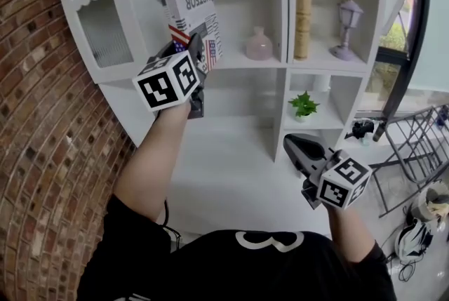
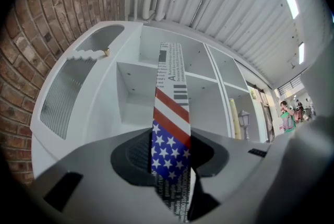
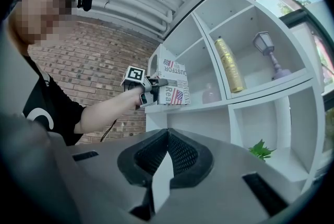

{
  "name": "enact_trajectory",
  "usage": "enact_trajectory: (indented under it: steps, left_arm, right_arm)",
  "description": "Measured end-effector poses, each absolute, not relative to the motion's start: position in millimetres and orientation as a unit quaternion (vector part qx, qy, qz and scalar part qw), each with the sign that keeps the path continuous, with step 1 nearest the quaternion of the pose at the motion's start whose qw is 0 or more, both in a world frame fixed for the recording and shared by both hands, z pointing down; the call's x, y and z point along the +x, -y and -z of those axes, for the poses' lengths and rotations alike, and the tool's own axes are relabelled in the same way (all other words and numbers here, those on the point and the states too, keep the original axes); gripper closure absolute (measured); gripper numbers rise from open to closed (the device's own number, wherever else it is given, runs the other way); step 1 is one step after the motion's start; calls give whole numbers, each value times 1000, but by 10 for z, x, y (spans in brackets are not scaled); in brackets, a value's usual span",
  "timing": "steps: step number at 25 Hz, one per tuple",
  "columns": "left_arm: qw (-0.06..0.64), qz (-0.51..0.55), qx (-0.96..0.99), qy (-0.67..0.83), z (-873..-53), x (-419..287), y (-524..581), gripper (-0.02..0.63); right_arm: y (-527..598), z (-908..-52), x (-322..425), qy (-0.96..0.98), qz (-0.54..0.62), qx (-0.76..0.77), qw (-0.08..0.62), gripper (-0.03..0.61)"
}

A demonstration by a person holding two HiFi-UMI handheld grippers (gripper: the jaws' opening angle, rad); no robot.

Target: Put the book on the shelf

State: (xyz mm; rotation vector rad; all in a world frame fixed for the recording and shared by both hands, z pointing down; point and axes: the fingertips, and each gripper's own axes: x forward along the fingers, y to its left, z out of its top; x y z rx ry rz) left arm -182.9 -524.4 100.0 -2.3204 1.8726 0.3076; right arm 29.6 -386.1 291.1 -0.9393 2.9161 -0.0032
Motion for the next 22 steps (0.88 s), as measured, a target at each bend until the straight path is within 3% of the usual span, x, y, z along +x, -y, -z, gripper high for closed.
enact_trajectory:
  steps: [22]
  left_arm:
    - [45,-95,-751,-652,-1163,-1765,6090,462]
  right_arm:
    - [4445,-2991,440,-947,14,-321,34,569]
